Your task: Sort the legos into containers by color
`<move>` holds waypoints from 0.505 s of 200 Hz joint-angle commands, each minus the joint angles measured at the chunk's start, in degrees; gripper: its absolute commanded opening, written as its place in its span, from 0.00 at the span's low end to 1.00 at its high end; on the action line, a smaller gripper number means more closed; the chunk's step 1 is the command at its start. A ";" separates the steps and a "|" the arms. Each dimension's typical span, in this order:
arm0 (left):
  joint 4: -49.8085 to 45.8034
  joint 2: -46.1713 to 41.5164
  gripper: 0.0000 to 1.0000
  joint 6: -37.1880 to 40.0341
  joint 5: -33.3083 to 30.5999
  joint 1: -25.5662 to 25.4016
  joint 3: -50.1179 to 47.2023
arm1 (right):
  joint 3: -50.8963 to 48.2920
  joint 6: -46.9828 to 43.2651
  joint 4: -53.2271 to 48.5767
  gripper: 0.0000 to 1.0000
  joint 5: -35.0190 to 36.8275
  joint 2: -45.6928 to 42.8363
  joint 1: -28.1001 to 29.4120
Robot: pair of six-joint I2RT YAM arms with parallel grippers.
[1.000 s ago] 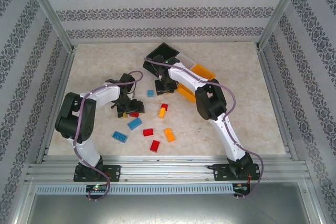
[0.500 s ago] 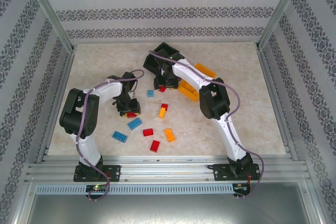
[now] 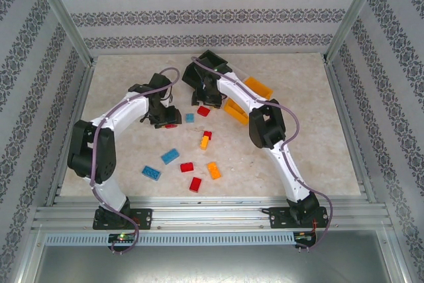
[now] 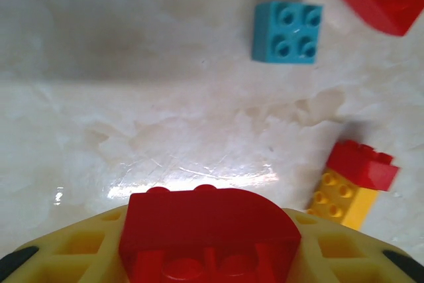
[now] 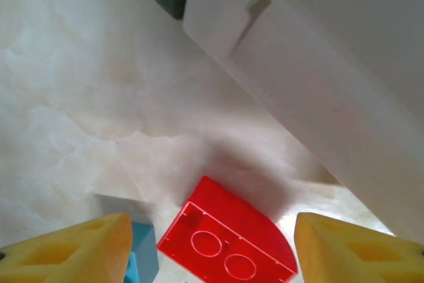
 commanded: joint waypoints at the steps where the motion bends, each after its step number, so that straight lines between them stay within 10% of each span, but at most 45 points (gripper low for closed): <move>1: -3.19 -1.83 0.39 1.01 -0.10 0.90 0.88 | 2.13 0.43 -2.85 0.66 -1.05 4.67 0.82; 101: -1.44 -3.70 0.39 0.37 1.58 2.37 -1.68 | -2.32 -3.51 -3.86 0.37 3.63 2.30 1.67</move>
